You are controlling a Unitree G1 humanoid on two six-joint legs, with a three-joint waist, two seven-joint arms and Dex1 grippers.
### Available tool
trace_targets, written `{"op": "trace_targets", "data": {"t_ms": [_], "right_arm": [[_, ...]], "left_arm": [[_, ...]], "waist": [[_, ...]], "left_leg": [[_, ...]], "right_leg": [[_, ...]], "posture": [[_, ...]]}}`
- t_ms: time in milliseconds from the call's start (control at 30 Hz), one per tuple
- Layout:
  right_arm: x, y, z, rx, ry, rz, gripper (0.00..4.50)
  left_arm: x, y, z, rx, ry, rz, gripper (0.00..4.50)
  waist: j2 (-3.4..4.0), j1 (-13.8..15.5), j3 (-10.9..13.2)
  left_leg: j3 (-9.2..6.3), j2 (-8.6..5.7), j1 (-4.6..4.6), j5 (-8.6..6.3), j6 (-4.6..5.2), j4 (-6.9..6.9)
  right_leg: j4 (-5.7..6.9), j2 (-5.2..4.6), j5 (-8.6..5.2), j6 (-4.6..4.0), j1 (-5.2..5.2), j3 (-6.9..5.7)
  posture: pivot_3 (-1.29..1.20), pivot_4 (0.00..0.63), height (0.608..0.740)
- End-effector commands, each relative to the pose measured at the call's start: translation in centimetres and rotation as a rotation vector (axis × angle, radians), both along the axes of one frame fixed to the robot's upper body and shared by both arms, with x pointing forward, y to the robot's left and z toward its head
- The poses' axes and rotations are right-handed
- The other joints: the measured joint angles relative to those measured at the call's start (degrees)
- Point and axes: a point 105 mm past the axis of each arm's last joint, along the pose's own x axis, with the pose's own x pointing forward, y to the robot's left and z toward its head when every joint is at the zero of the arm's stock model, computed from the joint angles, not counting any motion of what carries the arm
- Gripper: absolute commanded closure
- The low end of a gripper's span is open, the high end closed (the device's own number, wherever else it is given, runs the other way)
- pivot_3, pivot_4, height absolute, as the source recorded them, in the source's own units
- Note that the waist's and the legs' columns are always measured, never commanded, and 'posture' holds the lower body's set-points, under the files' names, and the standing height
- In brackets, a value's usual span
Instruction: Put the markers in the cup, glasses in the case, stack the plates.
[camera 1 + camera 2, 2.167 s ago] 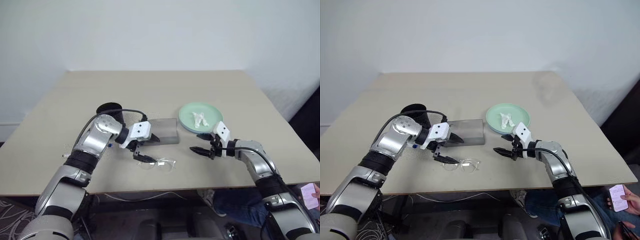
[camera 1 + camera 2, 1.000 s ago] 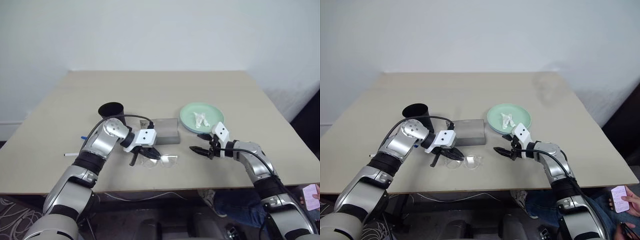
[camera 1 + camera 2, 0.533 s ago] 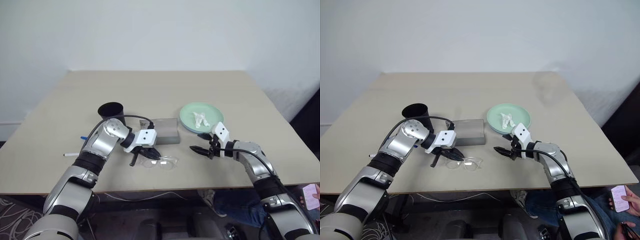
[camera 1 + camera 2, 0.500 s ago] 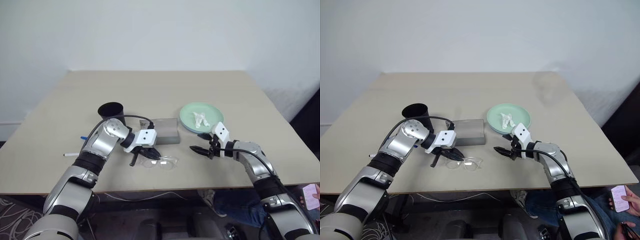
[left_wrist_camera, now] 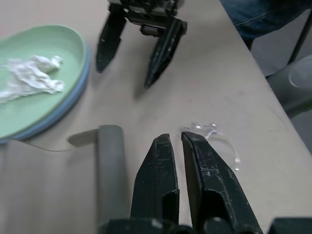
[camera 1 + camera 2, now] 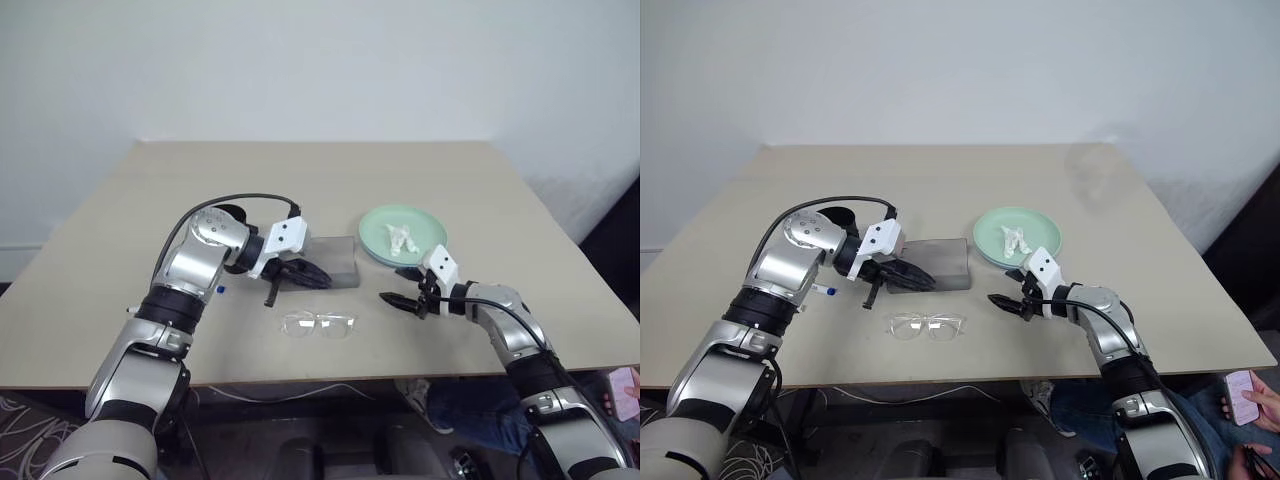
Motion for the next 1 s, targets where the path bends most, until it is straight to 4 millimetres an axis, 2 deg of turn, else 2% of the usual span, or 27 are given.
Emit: {"op": "trace_targets", "data": {"t_ms": [33, 100, 200, 267, 500, 1000], "right_arm": [[0.8, 0.1, 1.7, 0.010, -0.065, -0.002, 0.75], [0.8, 0.2, 1.6, 0.010, -0.066, -0.003, 0.75], [0.8, 0.2, 1.5, 0.009, -0.065, -0.004, 0.75], [0.8, 0.2, 1.4, 0.009, -0.064, -0.007, 0.75], [0.8, 0.3, 1.3, 0.011, -0.061, -0.014, 0.75], [0.6, 0.4, 1.0, 0.021, -0.054, -0.027, 0.75]], "left_arm": [[0.2, 0.2, 0.5, 0.032, -0.041, -0.007, 4.23], [-0.1, 0.3, -0.4, 0.063, -0.018, -0.020, 4.23], [-0.6, 0.1, -1.4, 0.094, -0.011, -0.042, 3.70], [-0.7, 0.0, -2.0, 0.127, -0.020, -0.058, 3.08], [-0.9, 0.4, -3.4, 0.210, -0.017, -0.091, 3.08], [-1.2, 0.2, -5.3, 0.258, 0.000, -0.107, 3.08]], "waist": [[0.00, 0.0, 0.0], [0.00, 0.0, 0.0], [0.00, 0.0, 0.0], [0.00, 0.0, 0.0], [0.00, 0.0, 0.0], [0.00, 0.0, 0.0]], "left_leg": [[0.01, 0.00, 0.00, 0.00, 0.00, 0.00], [0.01, 0.00, -0.01, 0.00, 0.00, 0.00], [0.00, 0.00, -0.01, 0.00, 0.00, 0.00], [0.00, 0.00, -0.01, 0.00, 0.00, 0.00], [0.01, 0.00, -0.01, 0.00, 0.00, 0.00], [0.01, 0.00, -0.02, 0.00, 0.00, 0.01]], "right_leg": [[0.00, 0.00, 0.00, 0.00, 0.00, 0.00], [0.00, 0.00, 0.00, 0.00, -0.01, 0.00], [0.00, 0.00, 0.00, 0.00, -0.01, 0.00], [0.00, 0.00, 0.00, 0.00, -0.01, 0.01], [0.00, 0.00, 0.00, 0.00, -0.01, 0.01], [0.01, 0.00, 0.00, 0.00, -0.01, 0.02]], "posture": [[0.00, 0.000, 0.721], [0.00, 0.000, 0.721], [0.00, 0.000, 0.721], [0.00, 0.000, 0.721], [0.00, 0.000, 0.721], [0.00, 0.000, 0.721]]}}
